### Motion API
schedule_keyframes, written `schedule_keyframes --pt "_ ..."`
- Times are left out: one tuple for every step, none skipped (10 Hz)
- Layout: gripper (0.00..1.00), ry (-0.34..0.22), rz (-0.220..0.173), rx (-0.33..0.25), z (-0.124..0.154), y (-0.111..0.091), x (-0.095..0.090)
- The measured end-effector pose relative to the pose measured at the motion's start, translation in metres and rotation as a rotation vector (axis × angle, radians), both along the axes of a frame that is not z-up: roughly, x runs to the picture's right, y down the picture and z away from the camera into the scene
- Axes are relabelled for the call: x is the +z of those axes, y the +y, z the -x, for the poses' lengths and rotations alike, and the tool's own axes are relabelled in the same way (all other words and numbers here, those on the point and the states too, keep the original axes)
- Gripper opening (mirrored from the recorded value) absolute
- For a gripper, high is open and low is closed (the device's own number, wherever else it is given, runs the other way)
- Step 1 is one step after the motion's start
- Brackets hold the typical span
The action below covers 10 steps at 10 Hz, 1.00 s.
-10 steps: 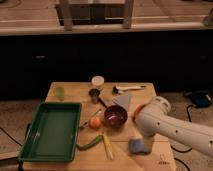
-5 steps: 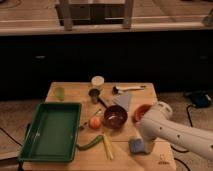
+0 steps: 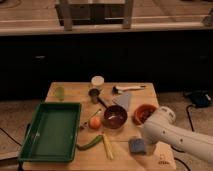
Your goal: Wipe tray with sponge
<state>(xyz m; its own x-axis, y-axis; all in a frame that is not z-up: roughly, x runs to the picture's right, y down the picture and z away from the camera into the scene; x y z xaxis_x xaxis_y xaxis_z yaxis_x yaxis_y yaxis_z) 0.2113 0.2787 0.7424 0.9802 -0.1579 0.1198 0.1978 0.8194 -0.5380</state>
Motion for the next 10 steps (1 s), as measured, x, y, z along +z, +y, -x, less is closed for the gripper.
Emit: schedule_keyframes --pt "0.8 -0.001 0.001 0.001 -0.002 0.002 0.001" --pt "0.8 -0.006 0.005 0.002 -0.002 0.005 0.003" --pt "0.8 -0.007 0.007 0.004 -0.004 0.007 0.004" --pt "0.8 -0.007 0.011 0.009 -0.007 0.01 0.006" --pt "0.8 -0.008 0.011 0.011 -0.008 0.011 0.007" --pt "0.8 -0.011 0.013 0.014 -0.008 0.012 0.008" --pt "0.8 -0.015 0.017 0.019 -0.009 0.014 0.009" --pt "0.8 -0.016 0.019 0.025 -0.011 0.015 0.01" --pt "0.8 -0.017 0.022 0.03 -0.012 0.017 0.011" --pt "0.8 -0.02 0.024 0.033 -0.012 0.018 0.012"
